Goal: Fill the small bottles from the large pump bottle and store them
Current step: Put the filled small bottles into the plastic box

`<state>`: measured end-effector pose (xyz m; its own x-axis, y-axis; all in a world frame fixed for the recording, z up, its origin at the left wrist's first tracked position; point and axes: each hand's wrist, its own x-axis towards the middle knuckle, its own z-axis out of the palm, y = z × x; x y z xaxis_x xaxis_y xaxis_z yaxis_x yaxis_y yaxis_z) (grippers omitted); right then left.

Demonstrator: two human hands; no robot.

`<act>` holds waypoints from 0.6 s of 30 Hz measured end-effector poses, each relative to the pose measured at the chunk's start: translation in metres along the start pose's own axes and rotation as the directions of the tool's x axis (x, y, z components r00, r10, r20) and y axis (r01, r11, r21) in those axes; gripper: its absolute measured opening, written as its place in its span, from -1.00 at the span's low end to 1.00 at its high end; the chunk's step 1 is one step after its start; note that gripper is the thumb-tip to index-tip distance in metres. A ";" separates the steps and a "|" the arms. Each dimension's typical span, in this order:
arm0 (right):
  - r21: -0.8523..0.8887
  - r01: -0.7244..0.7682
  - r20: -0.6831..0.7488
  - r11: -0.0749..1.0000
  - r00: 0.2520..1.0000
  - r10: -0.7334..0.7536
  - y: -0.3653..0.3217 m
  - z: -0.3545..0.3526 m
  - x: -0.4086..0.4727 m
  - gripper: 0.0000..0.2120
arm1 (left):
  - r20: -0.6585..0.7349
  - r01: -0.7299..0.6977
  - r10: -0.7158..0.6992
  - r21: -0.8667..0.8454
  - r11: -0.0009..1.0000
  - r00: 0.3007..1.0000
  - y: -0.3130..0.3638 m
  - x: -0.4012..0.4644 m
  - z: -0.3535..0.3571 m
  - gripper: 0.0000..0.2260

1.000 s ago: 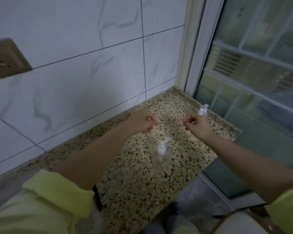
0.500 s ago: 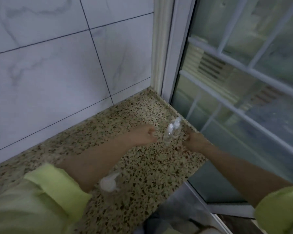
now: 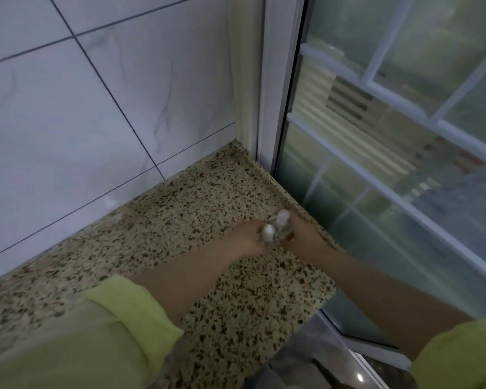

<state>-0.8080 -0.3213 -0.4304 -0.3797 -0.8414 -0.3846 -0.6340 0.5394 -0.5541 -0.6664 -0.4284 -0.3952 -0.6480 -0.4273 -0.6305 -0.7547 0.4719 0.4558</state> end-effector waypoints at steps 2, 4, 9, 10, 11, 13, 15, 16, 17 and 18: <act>-0.003 0.039 0.009 0.999 0.999 -0.039 0.004 0.004 0.005 -0.53 | 0.011 -0.002 0.002 0.053 0.999 1.000 0.002 0.008 0.003 -0.71; -0.010 0.086 0.011 0.996 0.996 -0.086 0.006 0.006 0.010 -0.84 | 0.012 -0.019 0.018 0.086 0.996 1.000 0.005 0.012 0.004 -0.74; 0.036 0.057 0.090 0.998 0.994 -0.060 0.011 0.005 0.018 -0.58 | 0.038 -0.009 0.007 0.050 0.999 0.999 0.005 0.012 -0.002 -0.63; 0.051 0.052 0.089 0.997 0.994 -0.057 0.011 0.004 0.019 -0.53 | 0.062 -0.002 -0.001 0.050 0.999 0.998 0.004 0.011 -0.006 -0.63; 0.067 0.056 0.068 0.996 0.996 -0.061 0.012 0.003 0.019 -0.49 | 0.081 -0.002 -0.002 0.052 0.999 0.997 0.002 0.009 -0.010 -0.66; 0.127 0.073 0.024 0.989 0.997 -0.077 0.003 0.002 0.020 -0.40 | 0.095 0.020 -0.023 0.029 0.999 0.995 -0.007 -0.002 -0.024 -0.74; 0.256 0.030 -0.032 0.966 0.999 -0.022 -0.010 -0.001 0.022 -0.31 | 0.103 0.028 -0.022 -0.055 0.998 0.994 -0.019 -0.009 -0.038 -0.81; 0.305 0.005 -0.041 0.952 0.999 0.008 -0.020 -0.003 0.024 -0.32 | 0.095 0.035 -0.025 -0.106 0.994 0.995 -0.028 -0.015 -0.046 -0.81; 0.334 -0.006 -0.042 0.942 0.999 0.022 -0.031 -0.006 0.025 -0.38 | 0.099 0.040 -0.025 -0.160 0.986 0.995 -0.036 -0.024 -0.055 -0.77; 0.363 -0.010 -0.038 0.932 0.999 0.026 -0.042 -0.009 0.027 -0.42 | 0.101 0.047 -0.027 -0.200 0.979 0.995 -0.044 -0.032 -0.064 -0.71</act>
<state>-0.7978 -0.3670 -0.4116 -0.4210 -0.8280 -0.3703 -0.3422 0.5231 -0.7805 -0.6187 -0.4844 -0.3550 -0.6135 -0.3599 -0.7029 -0.7897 0.2870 0.5422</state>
